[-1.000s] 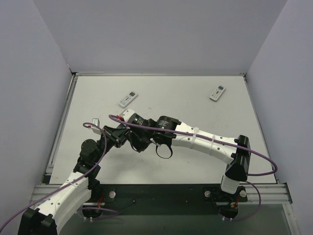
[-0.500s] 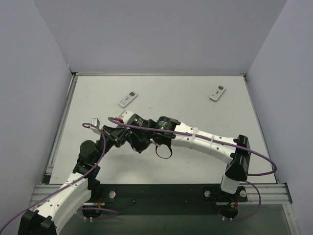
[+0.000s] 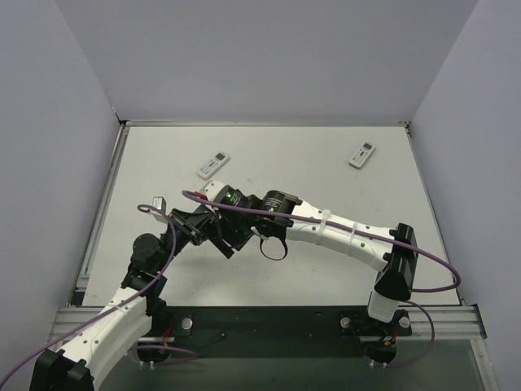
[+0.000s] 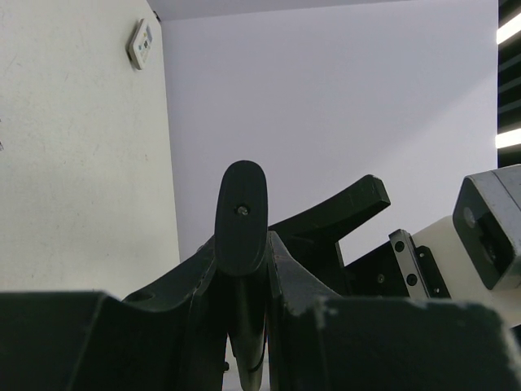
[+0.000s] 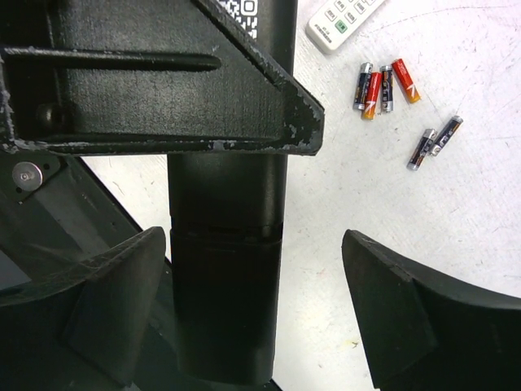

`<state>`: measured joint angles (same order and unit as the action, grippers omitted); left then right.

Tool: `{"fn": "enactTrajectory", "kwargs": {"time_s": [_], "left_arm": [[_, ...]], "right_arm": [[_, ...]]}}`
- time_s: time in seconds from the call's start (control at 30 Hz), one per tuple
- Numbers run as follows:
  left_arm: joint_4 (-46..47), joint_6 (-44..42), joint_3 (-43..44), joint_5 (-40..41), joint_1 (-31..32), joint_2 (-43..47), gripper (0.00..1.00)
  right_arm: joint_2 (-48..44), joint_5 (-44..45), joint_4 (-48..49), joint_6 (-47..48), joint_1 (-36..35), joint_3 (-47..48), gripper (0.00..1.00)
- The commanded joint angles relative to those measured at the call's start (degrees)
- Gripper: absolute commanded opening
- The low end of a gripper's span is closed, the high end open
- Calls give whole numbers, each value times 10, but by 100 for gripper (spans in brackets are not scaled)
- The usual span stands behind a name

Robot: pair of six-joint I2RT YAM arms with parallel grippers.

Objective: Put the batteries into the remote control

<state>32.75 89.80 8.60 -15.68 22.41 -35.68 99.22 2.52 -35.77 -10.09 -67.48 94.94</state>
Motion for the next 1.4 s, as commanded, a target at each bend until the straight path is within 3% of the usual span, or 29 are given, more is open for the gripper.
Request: {"fn": "enactTrajectory", "kwargs": {"time_s": [0.0,0.23,0.3,0.57,0.63,0.7,0.8,1.0,1.37], "left_arm": [[20,-11,18,-8,2,4,0],[12,-16,14,-9,1,-7,0],[13,-16,15,-15,1,-12,0],[12,-21,31,-36,0,-27,0],[12,-22,35,-48,0,-33,0],[9,-23,44,-58,1,-40,0],[9,-28,55,-73,0,-46,0],[3,-39,72,-93,0,-49,0],[8,-45,84,-122,1,-64,0]], "right_arm": [[-21,-4,-4,-1,2,25,86],[-67,-38,-5,25,2,29,93],[-90,-48,-9,38,2,23,99],[-187,-113,-12,193,2,-43,99],[-209,-130,-12,248,2,-63,97],[-229,-176,-11,348,2,-97,85],[-250,-236,3,434,2,-132,74],[-248,-291,37,495,2,-143,70],[-214,-314,56,533,2,-131,66]]}}
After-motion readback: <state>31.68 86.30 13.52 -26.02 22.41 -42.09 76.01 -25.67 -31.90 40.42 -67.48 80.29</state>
